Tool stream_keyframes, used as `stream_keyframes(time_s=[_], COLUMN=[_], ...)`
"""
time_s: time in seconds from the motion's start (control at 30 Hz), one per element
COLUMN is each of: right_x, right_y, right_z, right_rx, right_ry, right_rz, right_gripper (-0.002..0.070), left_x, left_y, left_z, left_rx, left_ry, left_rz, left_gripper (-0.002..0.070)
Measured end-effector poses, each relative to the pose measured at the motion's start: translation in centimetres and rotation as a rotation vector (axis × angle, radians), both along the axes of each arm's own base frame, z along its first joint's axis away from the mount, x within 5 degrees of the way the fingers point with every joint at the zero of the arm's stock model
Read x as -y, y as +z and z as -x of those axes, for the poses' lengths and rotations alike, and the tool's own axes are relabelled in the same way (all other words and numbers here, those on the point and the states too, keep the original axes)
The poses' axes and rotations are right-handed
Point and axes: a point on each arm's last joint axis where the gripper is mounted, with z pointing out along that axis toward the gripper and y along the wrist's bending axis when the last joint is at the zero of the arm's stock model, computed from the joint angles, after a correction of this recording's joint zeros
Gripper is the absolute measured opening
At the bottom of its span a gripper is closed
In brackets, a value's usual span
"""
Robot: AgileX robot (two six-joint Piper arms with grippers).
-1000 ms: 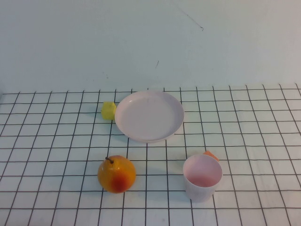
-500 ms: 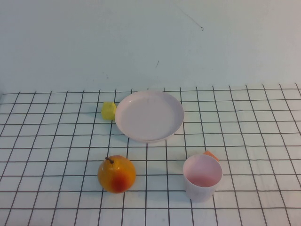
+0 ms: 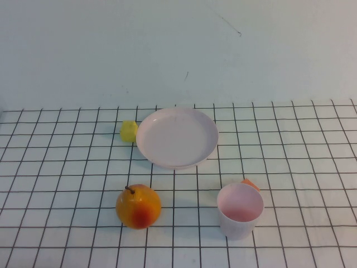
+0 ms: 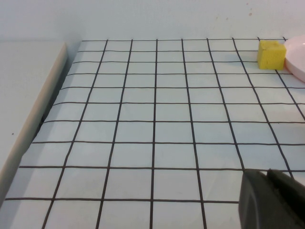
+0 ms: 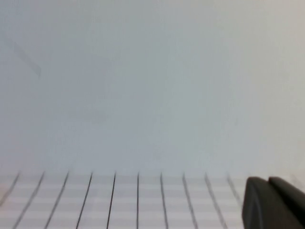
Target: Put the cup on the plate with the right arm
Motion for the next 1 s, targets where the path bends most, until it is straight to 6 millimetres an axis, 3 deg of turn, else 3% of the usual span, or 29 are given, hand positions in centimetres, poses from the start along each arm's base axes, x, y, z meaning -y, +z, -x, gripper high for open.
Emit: stream_keyframes(time_s=[0.13, 0.27, 1.0], right_x=[0.5, 0.7, 0.7], right_y=[2.2, 3.1, 3.0], right_z=[0.4, 0.7, 0.7], right_rx=[0.248, 0.353, 0.346], right_ry=[-0.052, -0.076, -0.075], right_rz=[-0.001, -0.004, -0.009], right_gripper=[-0.0002, -0.0002, -0.0002], left_x=[0.0, 0.0, 0.0], left_y=[0.0, 0.0, 0.0], left_z=[0.0, 0.0, 0.0], left_rx=[0.000, 0.000, 0.000], left_ry=[0.000, 0.000, 0.000], left_rz=[0.000, 0.000, 0.000], left_gripper=[-0.0003, -0.0003, -0.0003])
